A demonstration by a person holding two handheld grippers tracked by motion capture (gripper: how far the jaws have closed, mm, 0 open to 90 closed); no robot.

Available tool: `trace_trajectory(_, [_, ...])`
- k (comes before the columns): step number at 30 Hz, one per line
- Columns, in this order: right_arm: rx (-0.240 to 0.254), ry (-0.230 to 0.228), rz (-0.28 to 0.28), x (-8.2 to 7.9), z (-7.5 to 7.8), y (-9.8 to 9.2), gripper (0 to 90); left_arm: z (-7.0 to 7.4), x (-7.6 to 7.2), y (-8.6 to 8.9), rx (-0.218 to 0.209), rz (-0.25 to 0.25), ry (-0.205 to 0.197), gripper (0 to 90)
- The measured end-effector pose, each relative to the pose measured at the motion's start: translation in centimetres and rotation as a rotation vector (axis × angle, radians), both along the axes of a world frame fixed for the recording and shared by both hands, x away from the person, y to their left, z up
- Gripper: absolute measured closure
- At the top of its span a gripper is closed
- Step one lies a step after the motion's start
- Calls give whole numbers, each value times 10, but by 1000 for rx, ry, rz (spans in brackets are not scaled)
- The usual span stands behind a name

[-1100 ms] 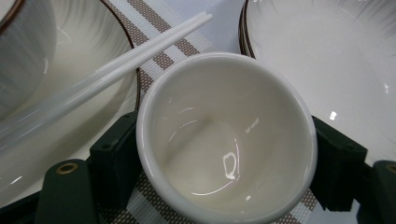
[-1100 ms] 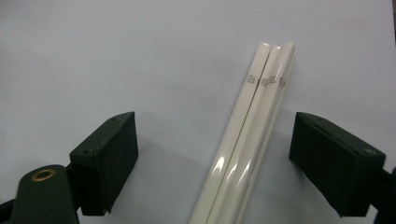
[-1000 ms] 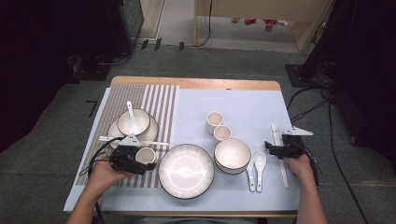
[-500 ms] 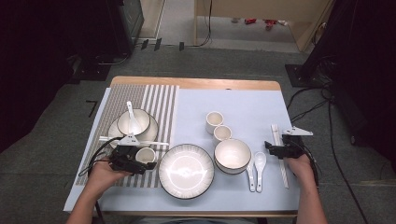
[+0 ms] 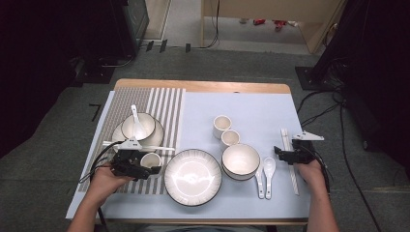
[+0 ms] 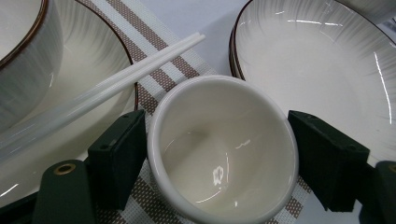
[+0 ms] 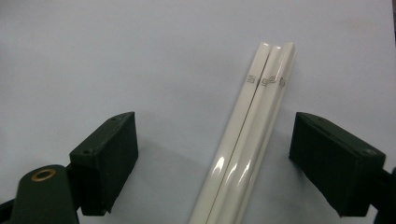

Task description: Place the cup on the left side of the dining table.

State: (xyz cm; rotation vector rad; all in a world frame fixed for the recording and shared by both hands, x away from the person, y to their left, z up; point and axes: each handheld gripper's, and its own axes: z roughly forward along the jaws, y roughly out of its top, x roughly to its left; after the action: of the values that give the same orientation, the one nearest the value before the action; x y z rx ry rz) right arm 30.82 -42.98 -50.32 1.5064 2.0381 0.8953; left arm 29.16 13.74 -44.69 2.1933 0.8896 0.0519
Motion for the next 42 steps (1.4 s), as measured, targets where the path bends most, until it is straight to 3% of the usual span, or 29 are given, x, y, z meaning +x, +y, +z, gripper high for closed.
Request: trace_trajectory(42, [1, 1, 0, 0, 0, 0, 151, 12, -7, 2, 8, 18, -18, 233])
